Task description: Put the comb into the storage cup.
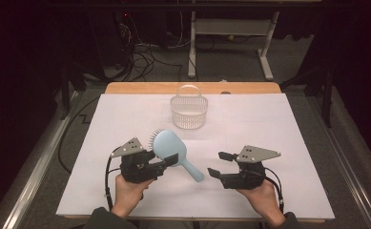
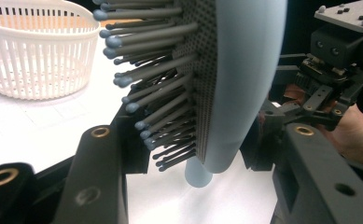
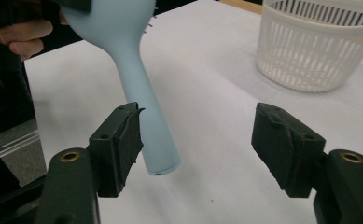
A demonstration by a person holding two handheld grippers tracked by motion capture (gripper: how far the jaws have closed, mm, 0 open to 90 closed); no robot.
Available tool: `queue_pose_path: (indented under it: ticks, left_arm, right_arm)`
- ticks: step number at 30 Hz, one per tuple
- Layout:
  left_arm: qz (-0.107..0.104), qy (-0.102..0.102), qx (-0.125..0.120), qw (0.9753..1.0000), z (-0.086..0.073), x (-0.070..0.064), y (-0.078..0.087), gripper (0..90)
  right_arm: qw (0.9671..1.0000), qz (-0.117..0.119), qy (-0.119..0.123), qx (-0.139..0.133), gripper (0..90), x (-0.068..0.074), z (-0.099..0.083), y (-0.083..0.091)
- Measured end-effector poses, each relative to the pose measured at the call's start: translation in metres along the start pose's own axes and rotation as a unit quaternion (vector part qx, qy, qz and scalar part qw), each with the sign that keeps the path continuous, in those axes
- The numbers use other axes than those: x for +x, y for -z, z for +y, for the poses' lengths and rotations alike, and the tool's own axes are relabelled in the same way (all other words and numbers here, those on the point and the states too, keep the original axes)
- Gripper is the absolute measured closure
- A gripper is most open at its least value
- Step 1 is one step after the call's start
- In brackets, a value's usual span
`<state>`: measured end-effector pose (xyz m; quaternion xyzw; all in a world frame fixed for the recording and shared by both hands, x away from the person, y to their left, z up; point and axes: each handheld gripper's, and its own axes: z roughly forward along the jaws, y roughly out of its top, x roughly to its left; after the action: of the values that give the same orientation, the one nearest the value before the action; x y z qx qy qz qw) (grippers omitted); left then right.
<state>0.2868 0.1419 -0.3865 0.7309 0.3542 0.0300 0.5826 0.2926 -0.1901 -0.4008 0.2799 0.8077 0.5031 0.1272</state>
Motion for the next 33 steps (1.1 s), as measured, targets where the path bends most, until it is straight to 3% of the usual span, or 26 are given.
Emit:
queue_pose_path:
  ticks: [8,18,33]
  left_arm:
    - [0.002,0.002,-0.005,1.0000,0.001,0.002,0.003,50.9]
    - [0.005,0.003,-0.008,1.0000,0.002,0.003,0.008,50.9]
    - [0.018,-0.003,-0.005,0.9998,0.002,0.004,0.010,50.8]
  right_arm:
    - [0.9992,-0.032,-0.006,-0.021,32.5,-0.009,-0.010,0.015]
    - [0.9983,-0.048,-0.014,-0.029,32.2,-0.019,-0.018,0.027]
    - [0.9931,-0.091,-0.052,-0.054,31.9,-0.042,-0.061,0.064]
